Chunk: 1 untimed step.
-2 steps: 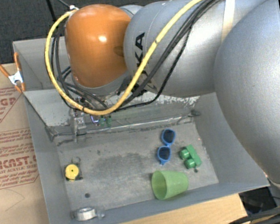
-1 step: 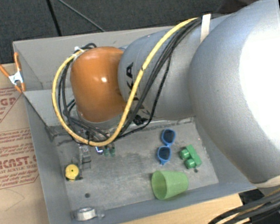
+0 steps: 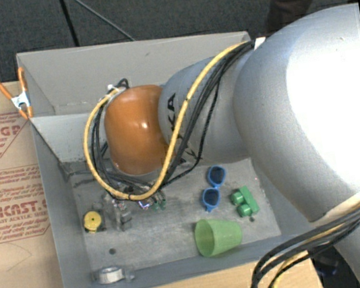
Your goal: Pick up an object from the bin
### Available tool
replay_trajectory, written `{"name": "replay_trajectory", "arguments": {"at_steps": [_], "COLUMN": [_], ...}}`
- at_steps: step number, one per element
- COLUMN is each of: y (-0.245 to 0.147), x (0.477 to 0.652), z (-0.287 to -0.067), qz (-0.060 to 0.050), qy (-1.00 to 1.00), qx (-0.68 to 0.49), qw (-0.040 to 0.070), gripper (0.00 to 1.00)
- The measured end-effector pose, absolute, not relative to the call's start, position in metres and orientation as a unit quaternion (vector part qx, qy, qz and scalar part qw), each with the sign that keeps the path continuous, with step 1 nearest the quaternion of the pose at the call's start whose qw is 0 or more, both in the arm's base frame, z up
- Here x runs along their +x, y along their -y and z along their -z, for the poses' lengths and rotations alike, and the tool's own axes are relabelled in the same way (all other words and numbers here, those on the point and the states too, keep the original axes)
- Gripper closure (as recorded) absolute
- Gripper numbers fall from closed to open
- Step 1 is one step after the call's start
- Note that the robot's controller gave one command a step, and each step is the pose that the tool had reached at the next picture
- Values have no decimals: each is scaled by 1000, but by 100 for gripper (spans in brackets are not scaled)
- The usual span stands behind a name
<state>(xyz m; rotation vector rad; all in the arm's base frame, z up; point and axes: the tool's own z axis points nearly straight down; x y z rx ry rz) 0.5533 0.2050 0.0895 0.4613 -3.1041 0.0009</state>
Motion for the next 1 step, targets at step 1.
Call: {"name": "replay_trajectory", "arguments": {"at_steps": [1], "y": [-206], "x": [554], "z": [-91], "qz": [1], "qy": [989], "qx": [147], "qw": [0], "gripper": [0]}}
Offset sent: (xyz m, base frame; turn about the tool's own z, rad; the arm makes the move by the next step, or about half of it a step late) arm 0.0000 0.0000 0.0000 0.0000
